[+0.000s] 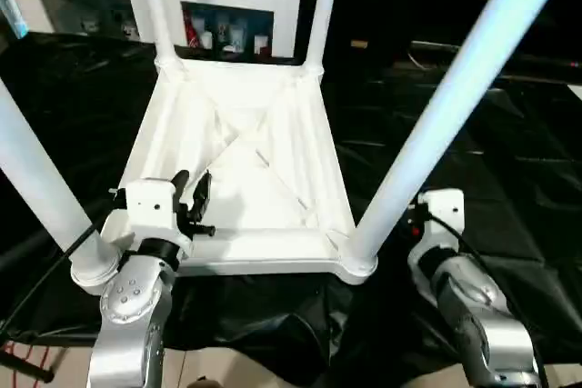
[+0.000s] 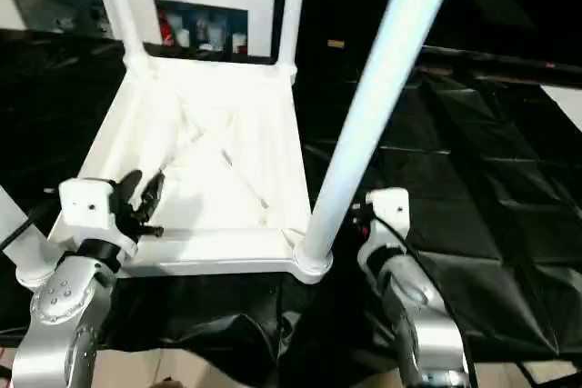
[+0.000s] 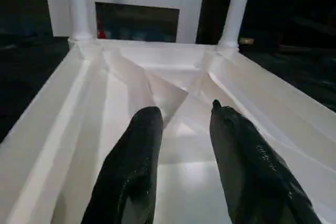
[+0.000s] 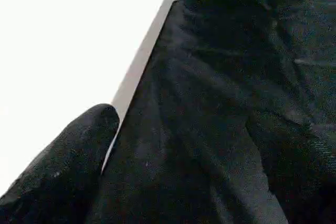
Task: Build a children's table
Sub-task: Rotate leg to tighten
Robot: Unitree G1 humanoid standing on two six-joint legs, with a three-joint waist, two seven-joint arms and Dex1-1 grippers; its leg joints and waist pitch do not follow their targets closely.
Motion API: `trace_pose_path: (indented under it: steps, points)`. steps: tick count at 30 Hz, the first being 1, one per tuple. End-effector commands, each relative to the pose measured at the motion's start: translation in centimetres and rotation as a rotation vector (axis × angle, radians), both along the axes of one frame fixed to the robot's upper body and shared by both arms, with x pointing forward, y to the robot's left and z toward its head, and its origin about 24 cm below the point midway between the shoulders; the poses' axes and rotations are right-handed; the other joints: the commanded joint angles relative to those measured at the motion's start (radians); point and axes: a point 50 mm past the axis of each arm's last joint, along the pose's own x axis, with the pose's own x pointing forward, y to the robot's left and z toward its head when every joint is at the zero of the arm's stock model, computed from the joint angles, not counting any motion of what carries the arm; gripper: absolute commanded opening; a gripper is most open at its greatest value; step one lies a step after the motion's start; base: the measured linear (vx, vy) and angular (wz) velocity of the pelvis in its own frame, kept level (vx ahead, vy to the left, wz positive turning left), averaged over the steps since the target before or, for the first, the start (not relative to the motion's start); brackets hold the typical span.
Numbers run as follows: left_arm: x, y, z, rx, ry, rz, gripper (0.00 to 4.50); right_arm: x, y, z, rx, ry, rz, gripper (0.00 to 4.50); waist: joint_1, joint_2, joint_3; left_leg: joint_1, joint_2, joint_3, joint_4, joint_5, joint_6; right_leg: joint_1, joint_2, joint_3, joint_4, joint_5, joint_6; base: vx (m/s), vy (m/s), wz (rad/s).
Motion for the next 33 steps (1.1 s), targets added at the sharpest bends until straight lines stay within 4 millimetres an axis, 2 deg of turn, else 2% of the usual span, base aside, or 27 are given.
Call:
trace_pose_path:
  steps: [1,4,5,6,7,8,10,11,12,13,14,15,16,17,18,19,20,21,22,23,24,27,28,29,31,32,33]
  points:
    - [0.3,-0.3,0.1,0.005,0.004,-0.018,1.76,0.3,-0.6,0.5,-0.017,-0.012,-0.004,4.44,-0.001,0.007,-0.05,-0.002,0.028,-0.012,-0.069,-0.277,0.026,0.044,-0.063,0.057,-0.087,-0.377,0.014,0.0,0.0,0.0]
    - [0.3,-0.6,-0.4,0.028,0.043,-0.021,1.76,0.3,-1.1,0.1,-0.031,-0.001,-0.01,4.44,0.002,0.01,-0.053,-0.003,0.029,-0.01,-0.068,-0.24,0.029,0.046,-0.063,0.061,-0.076,-0.302,-0.014,0.0,0.0,0.0]
    - [0.2,-0.6,-0.5,0.021,0.041,-0.024,1.76,0.3,-1.1,0.1,-0.031,-0.001,-0.01,4.44,0.004,0.018,-0.054,-0.008,0.028,-0.01,-0.066,-0.206,0.033,0.045,-0.064,0.062,-0.074,-0.26,-0.026,0.0,0.0,0.0]
    - [0.1,-0.6,-0.4,0.007,0.041,-0.021,1.76,0.3,-1.1,0.0,-0.032,0.0,-0.008,4.44,0.001,0.014,-0.059,-0.026,0.023,-0.006,-0.052,-0.058,0.067,0.039,-0.055,0.06,-0.065,-0.089,-0.068,0.0,0.0,0.0]
    - [-0.1,-0.4,-0.5,0.005,0.044,-0.01,1.76,0.3,-1.0,-0.1,-0.033,0.0,-0.008,4.44,0.001,0.011,-0.071,-0.042,0.008,0.0,-0.028,0.146,0.138,0.029,-0.044,0.049,-0.048,0.147,-0.124,0.0,0.0,0.0]
    - [-0.4,-0.3,-0.4,0.006,0.044,-0.005,1.76,0.2,-1.1,-0.1,-0.031,-0.001,-0.011,4.44,0.003,0.009,-0.088,-0.051,-0.005,0.002,-0.008,0.233,0.204,0.025,-0.041,0.041,-0.033,0.26,-0.163,0.0,0.0,0.0]
    - [-0.9,-0.1,-0.4,0.004,0.045,-0.002,1.76,0.1,-1.1,-0.2,-0.023,-0.001,-0.014,4.44,0.003,0.008,-0.093,-0.066,-0.011,0.004,0.003,0.236,0.256,0.016,-0.038,0.033,-0.04,0.256,-0.182,-0.034,0.009,-0.02]
    - [-1.8,0.1,-0.4,0.015,0.041,-0.015,1.76,-0.4,-1.1,-0.4,-0.023,0.007,-0.01,4.44,0.005,0.005,-0.085,-0.07,-0.004,0.009,0.006,0.07,0.272,-0.002,-0.042,0.018,-0.079,0.003,-0.163,-0.068,0.018,-0.03]
    - [-1.9,0.1,-0.4,0.015,0.041,-0.015,1.76,-0.4,-1.1,-0.4,-0.023,0.007,-0.01,4.44,0.006,0.014,-0.074,-0.053,0.005,0.009,-0.003,-0.065,0.248,-0.004,-0.05,0.01,-0.101,-0.195,-0.14,-0.106,0.028,-0.02]
    - [-2.3,0.3,-0.4,0.024,0.048,-0.017,1.76,-0.6,-1.0,-0.5,-0.023,0.016,-0.005,4.44,-0.005,0.02,-0.053,-0.014,0.018,0.005,-0.009,-0.344,0.152,-0.017,-0.048,-0.008,-0.13,-0.564,-0.043,-0.107,0.033,0.0]
    - [-2.7,0.4,-0.5,0.026,0.056,-0.014,1.76,-0.9,-1.0,-0.7,-0.026,0.025,0.001,4.44,-0.016,0.023,-0.039,0.011,0.021,-0.003,-0.01,-0.475,0.101,-0.029,-0.041,-0.028,-0.15,-0.697,0.023,-0.107,0.033,0.0]
    - [-3.4,0.7,-0.6,0.04,0.067,-0.006,1.76,-1.4,-1.1,-1.0,-0.037,0.037,0.012,4.44,-0.038,0.045,-0.014,0.019,0.064,-0.035,-0.06,-0.73,0.04,-0.007,-0.006,-0.091,-0.144,-0.726,0.117,-0.107,0.023,-0.04]
    - [-3.8,0.9,-0.6,0.049,0.074,0.0,1.76,-1.7,-1.1,-1.2,-0.044,0.044,0.019,4.44,0.031,0.041,0.003,-0.127,0.116,-0.011,-0.168,-0.9,-0.033,0.105,-0.007,-0.036,0.17,-0.343,0.0,-0.104,-0.003,0.1]
    - [-4.2,1.0,-0.6,0.05,0.08,0.004,1.76,-2.2,-1.5,-1.5,-0.063,0.056,0.024,4.44,0.092,0.076,0.0,-0.086,0.091,0.065,-0.185,-0.915,-0.019,0.066,0.018,0.0,0.199,-0.313,-0.024,-0.104,-0.003,0.1]
    - [-4.3,1.0,-0.6,0.049,0.08,0.004,1.76,-2.2,-1.6,-1.5,-0.064,0.056,0.022,4.44,0.052,0.033,-0.013,-0.036,0.091,0.053,-0.147,-0.843,-0.011,0.06,-0.014,0.064,0.173,-0.429,0.002,-0.057,-0.075,0.13]
    - [-4.8,1.2,-0.5,0.014,0.072,-0.008,1.76,-2.8,-2.4,-1.7,-0.072,0.059,0.0,4.44,0.054,-0.016,-0.023,0.018,0.012,0.017,0.029,-0.551,-0.046,-0.012,-0.121,0.122,-0.05,-0.846,0.078,-0.012,-0.095,-0.03]
    - [-5.0,1.2,-0.5,-0.01,0.068,-0.015,1.93,-3.0,-2.7,-1.7,-0.071,0.058,-0.009,4.48,0.066,0.006,-0.007,0.027,0.015,-0.003,0.096,-0.394,-0.019,-0.031,-0.193,0.153,-0.105,-0.995,0.073,-0.012,-0.095,-0.03]
    - [-5.0,1.2,-0.4,-0.012,0.066,-0.017,2.1,-3.0,-2.8,-1.7,-0.071,0.057,-0.011,4.5,0.075,0.002,-0.014,-0.029,0.018,-0.03,0.059,-0.173,0.009,0.041,-0.175,0.154,-0.086,-0.936,0.059,0.0,0.0,0.0]
    - [-5.6,1.2,-0.3,-0.041,0.048,-0.041,2.1,-3.4,-3.7,-1.3,-0.065,0.042,-0.037,4.5,0.082,0.021,-0.018,-0.015,0.024,-0.028,-0.003,-0.199,-0.025,0.038,-0.108,0.114,-0.062,-0.758,0.032,0.0,0.0,0.0]
    - [-5.6,1.2,-0.3,-0.042,0.048,-0.043,2.13,-3.4,-3.7,-1.3,-0.065,0.041,-0.037,4.5,0.078,0.021,-0.023,-0.012,0.028,-0.027,-0.02,-0.23,-0.033,0.041,-0.083,0.104,-0.042,-0.634,0.017,0.0,0.0,0.0]
    - [-6.1,1.1,-0.2,-0.041,0.045,-0.069,2.13,-3.8,-4.4,-0.9,-0.063,0.025,-0.04,4.5,0.073,0.035,-0.023,-0.008,0.033,-0.025,-0.039,-0.294,-0.029,0.043,-0.063,0.096,-0.028,-0.492,-0.008,0.0,0.0,0.0]
    - [-6.8,0.5,-0.3,-0.04,0.038,-0.091,2.53,-4.1,-5.5,-0.3,-0.06,0.006,0.013,4.5,0.057,0.045,-0.022,-0.009,0.033,-0.026,-0.059,-0.364,-0.017,0.057,-0.074,0.092,-0.047,-0.525,-0.012,0.0,0.0,0.0]
    - [-7.8,1.3,-0.3,-0.053,0.02,-0.029,2.54,-4.6,-5.9,0.0,-0.053,0.008,0.102,4.5,0.049,0.03,-0.025,-0.013,0.033,-0.024,-0.062,-0.347,-0.011,0.067,-0.074,0.092,-0.054,-0.506,-0.003,0.0,0.0,0.0]
    - [-8.1,1.4,-0.2,-0.062,0.013,-0.003,2.57,-4.8,-6.1,0.2,-0.05,0.012,0.131,4.5,0.047,0.041,-0.023,-0.014,0.039,-0.026,-0.069,-0.328,-0.001,0.071,-0.074,0.09,-0.055,-0.468,-0.004,0.0,0.0,0.0]
    - [-9.3,2.3,0.1,-0.057,-0.013,0.073,2.83,-5.3,-5.8,0.8,-0.011,0.027,0.253,4.5,0.042,0.036,-0.029,-0.012,0.04,-0.026,-0.069,-0.314,0.006,0.075,-0.076,0.092,-0.057,-0.425,-0.012,0.014,0.025,-0.03]
    - [-9.7,2.6,0.2,-0.05,-0.024,0.104,2.93,-5.6,-5.6,1.0,0.004,0.037,0.313,4.5,0.032,0.03,-0.029,-0.024,0.04,-0.027,-0.072,-0.287,0.014,0.082,-0.07,0.091,-0.054,-0.361,-0.014,0.0,0.0,0.0]
    - [-10.2,3.0,0.2,-0.035,-0.034,0.144,2.93,-6.1,-5.1,1.2,0.014,0.051,0.386,4.5,0.031,0.035,-0.035,-0.024,0.041,-0.03,-0.073,-0.275,0.017,0.085,-0.068,0.087,-0.048,-0.329,-0.018,0.053,0.032,-0.17]
